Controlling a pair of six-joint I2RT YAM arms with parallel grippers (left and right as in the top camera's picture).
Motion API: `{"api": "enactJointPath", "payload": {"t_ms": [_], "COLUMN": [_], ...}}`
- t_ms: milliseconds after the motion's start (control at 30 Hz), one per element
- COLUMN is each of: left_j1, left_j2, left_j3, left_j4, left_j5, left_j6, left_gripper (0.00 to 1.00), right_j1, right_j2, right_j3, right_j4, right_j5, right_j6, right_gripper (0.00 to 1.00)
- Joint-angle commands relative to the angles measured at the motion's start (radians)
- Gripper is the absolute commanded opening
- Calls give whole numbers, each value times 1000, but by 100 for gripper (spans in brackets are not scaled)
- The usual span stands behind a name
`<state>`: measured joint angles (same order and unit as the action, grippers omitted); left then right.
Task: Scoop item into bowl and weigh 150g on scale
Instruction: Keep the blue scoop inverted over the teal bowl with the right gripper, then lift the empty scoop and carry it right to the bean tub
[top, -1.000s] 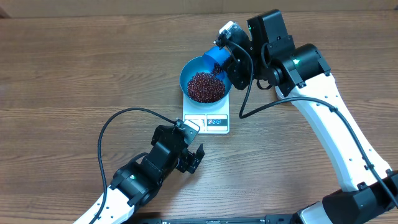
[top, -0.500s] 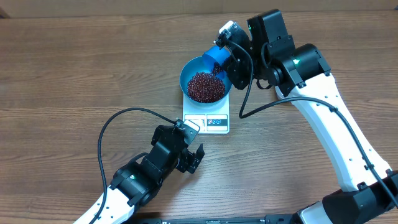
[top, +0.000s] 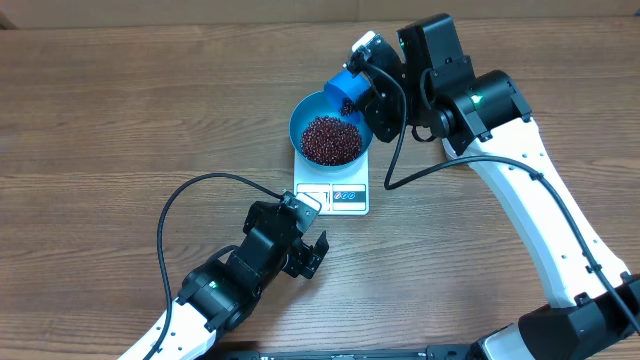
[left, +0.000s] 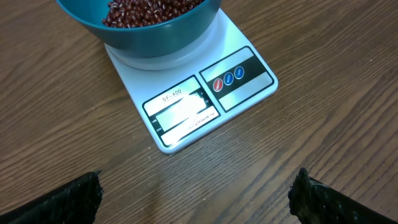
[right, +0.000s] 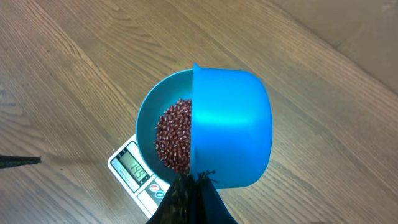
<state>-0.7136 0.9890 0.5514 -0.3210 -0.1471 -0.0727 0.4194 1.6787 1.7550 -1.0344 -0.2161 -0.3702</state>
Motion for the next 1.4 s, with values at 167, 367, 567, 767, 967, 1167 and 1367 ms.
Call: {"api": "enactJointPath", "payload": {"t_ms": [167, 367, 567, 767, 967, 1167, 1367], "left_j1": [-6, -6, -6, -6, -6, -6, -6], "left_j2": [4, 4, 4, 4, 4, 4, 4], "left_j3": [-2, -2, -2, -2, -2, -2, -2], "left_j4": [3, 4, 3, 3, 3, 3, 3], "left_j5": [-10, -10, -10, -10, -10, -10, -10], "left_j6": [-10, -10, -10, -10, -10, -10, -10], "left_gripper": [99, 99, 100, 100, 99, 99, 100], "right_j1": [1, 1, 1, 1, 0, 0, -1], "right_j2": [1, 1, 1, 1, 1, 1, 1], "right_j3": [32, 32, 32, 32, 32, 32, 32], "right_j4": [-12, -26, -29, -32, -34, -24, 24], "right_j5": [6, 6, 6, -6, -51, -55, -55], "right_j6": [3, 18, 56, 156, 211, 290, 518], "right_gripper": [4, 4, 4, 4, 4, 4, 4]}}
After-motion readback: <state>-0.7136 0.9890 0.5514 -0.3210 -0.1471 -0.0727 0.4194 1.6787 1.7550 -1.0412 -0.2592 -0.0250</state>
